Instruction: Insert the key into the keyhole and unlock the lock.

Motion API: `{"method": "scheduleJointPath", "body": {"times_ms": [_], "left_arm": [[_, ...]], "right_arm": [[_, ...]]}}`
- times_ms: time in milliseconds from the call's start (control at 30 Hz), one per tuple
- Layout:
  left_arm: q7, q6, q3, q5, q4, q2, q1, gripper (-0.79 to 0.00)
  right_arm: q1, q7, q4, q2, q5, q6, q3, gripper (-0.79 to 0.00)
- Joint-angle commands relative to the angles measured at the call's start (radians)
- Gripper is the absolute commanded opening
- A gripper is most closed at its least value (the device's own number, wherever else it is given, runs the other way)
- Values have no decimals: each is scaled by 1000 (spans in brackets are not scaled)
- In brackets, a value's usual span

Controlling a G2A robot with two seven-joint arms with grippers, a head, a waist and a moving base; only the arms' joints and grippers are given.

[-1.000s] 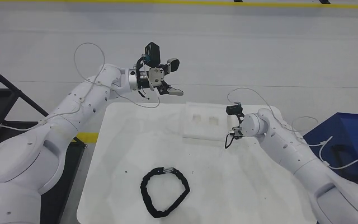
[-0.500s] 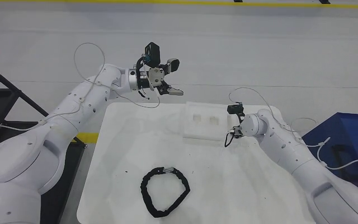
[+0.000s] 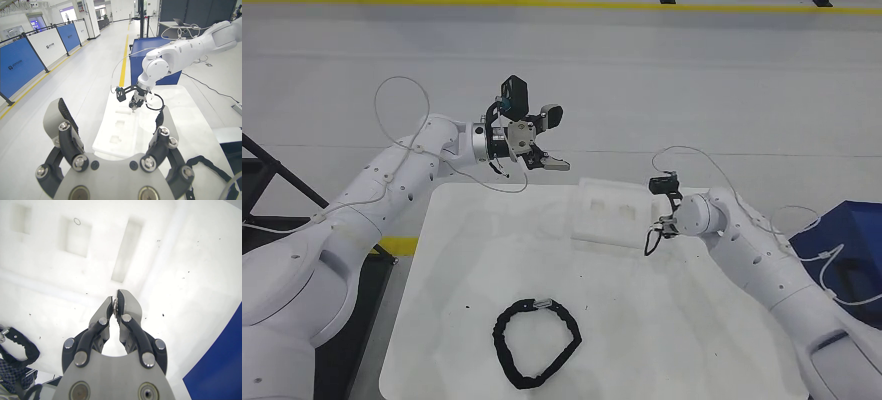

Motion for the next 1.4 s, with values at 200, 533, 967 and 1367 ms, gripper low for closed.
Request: {"method": "scheduleJointPath", "body": {"times_ms": [200,533,967,1367], "left_arm": [[0,0,0,0,0,0,0,0],[0,0,0,0,0,0,0,0],[0,0,0,0,0,0,0,0],[0,0,0,0,0,0,0,0]], "right_arm": [[-68,28,-137,47,71,-22,143,-785],[-208,69,-261,100,378,-147,387,-785],[-314,99,-461,141,548,-216,579,-785],[-395,134,-560,168,656,-226,704,-785]]}}
